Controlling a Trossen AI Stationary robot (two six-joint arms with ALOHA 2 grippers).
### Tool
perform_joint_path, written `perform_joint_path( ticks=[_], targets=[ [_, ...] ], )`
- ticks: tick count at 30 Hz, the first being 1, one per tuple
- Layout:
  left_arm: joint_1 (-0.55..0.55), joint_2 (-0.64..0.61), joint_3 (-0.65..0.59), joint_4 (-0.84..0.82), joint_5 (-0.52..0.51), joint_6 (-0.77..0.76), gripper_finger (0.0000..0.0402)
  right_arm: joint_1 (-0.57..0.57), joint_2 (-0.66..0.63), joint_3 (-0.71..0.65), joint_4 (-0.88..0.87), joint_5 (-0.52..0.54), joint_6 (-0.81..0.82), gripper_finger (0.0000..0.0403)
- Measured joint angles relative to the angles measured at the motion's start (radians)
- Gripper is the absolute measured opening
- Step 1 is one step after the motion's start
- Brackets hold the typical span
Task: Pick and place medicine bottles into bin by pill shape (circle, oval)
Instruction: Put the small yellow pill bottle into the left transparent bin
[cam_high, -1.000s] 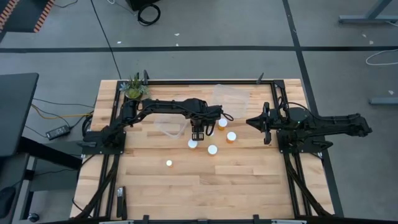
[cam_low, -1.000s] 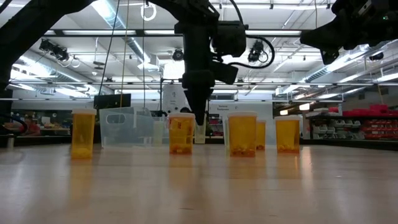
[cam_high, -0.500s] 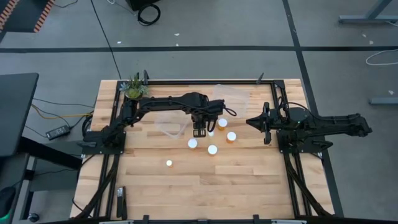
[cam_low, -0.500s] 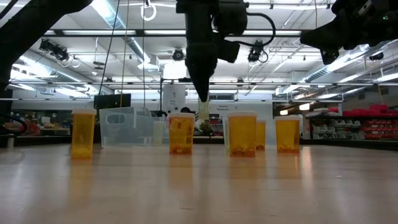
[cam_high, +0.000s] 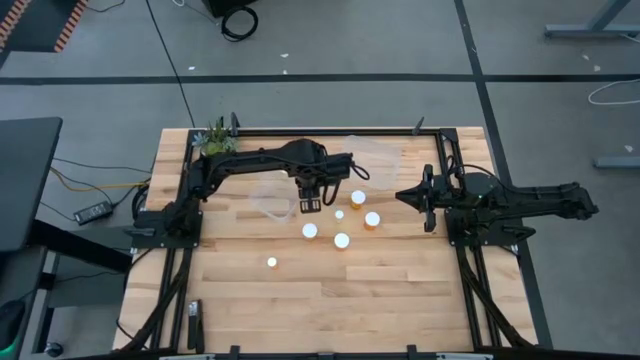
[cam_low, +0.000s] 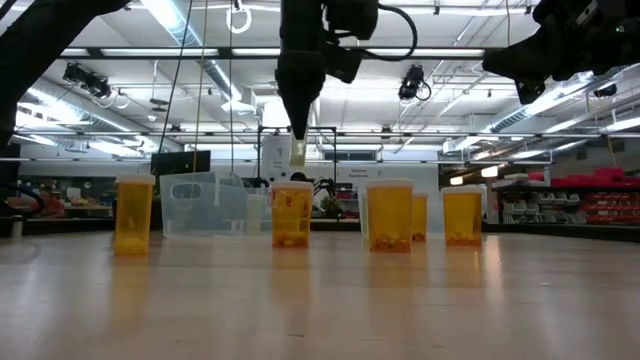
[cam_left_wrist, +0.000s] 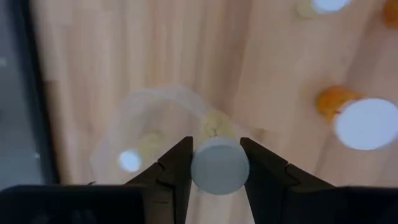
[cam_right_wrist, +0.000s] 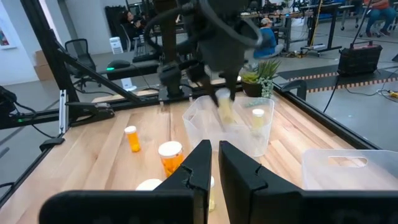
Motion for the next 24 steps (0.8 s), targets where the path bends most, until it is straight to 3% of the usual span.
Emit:
perform_joint_path(
  ticks=[11,24],
  targets=[
    [0.069,-0.010,-0.022,-0.018,-0.053,-0.008,0.0126,0.000,0.001,0.000,0.001,0.000,0.000,0.0037],
    [0.112,-0.010,-0.290,0.099,-0.053,0.008,0.0129,0.000,0.001,0.000,0.001,0.000,0.000,0.0037]
  ],
)
